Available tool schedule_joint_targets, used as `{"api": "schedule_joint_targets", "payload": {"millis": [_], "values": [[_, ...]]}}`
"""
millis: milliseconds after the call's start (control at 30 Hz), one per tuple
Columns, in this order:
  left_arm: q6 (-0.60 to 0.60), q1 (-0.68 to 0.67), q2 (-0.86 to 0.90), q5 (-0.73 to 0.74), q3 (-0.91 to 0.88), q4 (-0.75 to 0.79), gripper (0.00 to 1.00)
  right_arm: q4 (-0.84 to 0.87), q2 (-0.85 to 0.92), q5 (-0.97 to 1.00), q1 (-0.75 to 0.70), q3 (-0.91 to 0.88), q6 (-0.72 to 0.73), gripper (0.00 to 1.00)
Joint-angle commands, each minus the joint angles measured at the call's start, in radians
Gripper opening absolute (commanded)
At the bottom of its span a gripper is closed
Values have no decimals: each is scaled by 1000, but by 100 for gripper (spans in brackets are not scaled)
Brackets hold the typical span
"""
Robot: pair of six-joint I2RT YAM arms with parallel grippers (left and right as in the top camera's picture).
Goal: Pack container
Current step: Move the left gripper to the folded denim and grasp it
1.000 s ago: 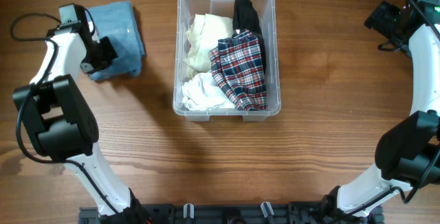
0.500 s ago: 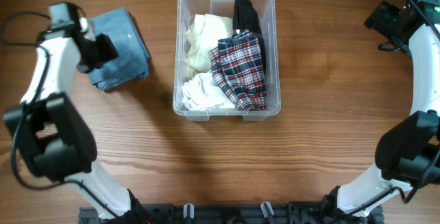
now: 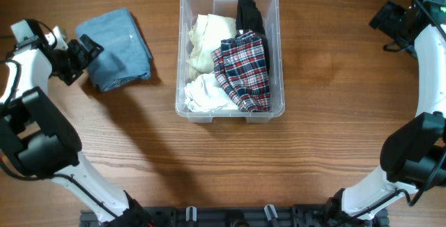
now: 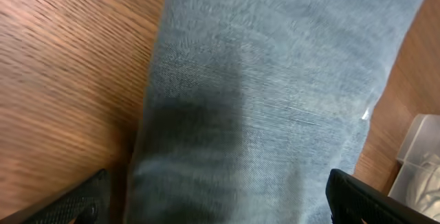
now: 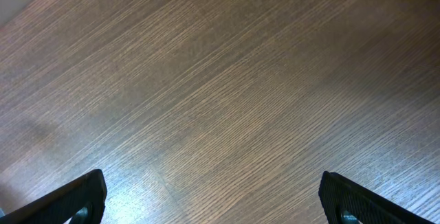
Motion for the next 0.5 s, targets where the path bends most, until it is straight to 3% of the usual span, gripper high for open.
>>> {"api": "schedule_joint_targets", "payload": {"millis": [0,200,467], "values": [[13,8,39,47,-4,12,100,3,13,-9,-1,-2,13,100],[13,17,108,55,-4,31,100,3,13,-9,-2,-2,13,99],[13,16,195,217,-4,92,94,3,13,-9,-1,-2,13,100]]}}
